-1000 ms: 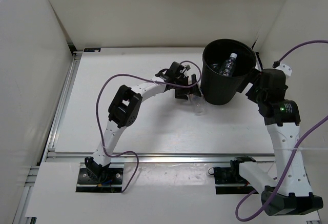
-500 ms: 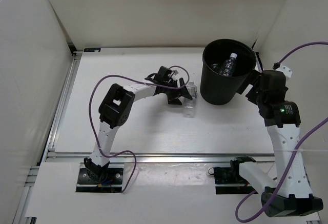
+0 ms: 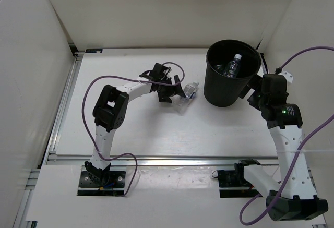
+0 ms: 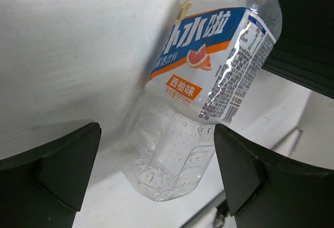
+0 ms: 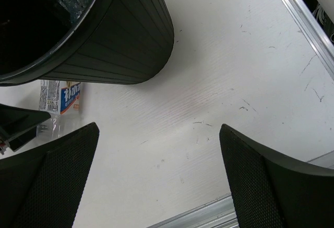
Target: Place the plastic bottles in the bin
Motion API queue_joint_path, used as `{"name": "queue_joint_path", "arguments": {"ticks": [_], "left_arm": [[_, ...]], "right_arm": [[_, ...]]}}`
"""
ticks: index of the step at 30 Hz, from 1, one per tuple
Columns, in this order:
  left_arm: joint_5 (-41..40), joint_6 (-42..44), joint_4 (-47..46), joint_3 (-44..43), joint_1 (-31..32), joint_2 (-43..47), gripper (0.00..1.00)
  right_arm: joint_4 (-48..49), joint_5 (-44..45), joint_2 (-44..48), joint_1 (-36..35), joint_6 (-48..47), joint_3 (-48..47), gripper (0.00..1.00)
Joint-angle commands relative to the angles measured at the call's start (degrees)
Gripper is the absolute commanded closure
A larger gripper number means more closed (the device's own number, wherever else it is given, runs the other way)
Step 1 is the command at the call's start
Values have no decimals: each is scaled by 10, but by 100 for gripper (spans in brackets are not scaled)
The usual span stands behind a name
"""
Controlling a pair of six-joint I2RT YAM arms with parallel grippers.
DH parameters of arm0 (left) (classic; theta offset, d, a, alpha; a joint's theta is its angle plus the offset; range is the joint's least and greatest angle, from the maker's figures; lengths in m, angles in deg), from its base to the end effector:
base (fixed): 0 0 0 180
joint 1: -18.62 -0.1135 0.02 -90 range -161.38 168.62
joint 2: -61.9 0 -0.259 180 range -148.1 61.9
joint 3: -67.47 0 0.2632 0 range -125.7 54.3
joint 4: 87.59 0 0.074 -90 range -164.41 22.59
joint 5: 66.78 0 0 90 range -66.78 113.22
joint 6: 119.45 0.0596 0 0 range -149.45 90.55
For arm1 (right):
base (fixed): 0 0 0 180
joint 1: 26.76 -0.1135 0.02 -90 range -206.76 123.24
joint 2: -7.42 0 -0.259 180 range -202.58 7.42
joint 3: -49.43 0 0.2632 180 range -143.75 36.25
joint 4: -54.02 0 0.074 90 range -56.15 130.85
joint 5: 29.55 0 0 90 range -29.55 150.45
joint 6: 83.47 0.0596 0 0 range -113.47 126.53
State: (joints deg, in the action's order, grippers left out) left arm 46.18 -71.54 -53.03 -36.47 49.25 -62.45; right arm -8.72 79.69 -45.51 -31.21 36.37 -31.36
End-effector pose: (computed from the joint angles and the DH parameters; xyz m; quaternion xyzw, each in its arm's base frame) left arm 0.4070 -0.2680 0.1300 -0.0337 0.9359 -0.3277 0.1250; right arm 0.2043 -0.0038 0.3687 0.2675 0.8357 -0.0071 0.4796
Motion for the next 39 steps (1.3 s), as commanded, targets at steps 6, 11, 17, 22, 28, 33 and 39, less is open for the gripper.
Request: {"name": "queue_joint_path", "arguments": {"ticks": [6, 11, 17, 22, 28, 33, 39], "left_arm": [[-112, 96, 45, -44, 29, 23, 0], [-156, 118, 52, -84, 48, 16, 0], [-203, 126, 52, -97, 53, 33, 0], [-197, 133, 52, -80, 53, 39, 0], [-159, 133, 52, -104, 53, 17, 0], [-147, 133, 52, -136, 58, 6, 0], [-121, 133, 52, -147, 64, 1, 0]], "right_arm": [[21, -11, -5, 4, 13, -1, 0], [21, -11, 1, 4, 0, -7, 0], [21, -11, 13, 4, 0, 12, 0], [21, -17, 19, 4, 0, 18, 0], [26, -17, 13, 4, 0, 18, 0], [26, -22, 19, 4, 0, 23, 0], [26, -22, 19, 4, -5, 29, 0]]}}
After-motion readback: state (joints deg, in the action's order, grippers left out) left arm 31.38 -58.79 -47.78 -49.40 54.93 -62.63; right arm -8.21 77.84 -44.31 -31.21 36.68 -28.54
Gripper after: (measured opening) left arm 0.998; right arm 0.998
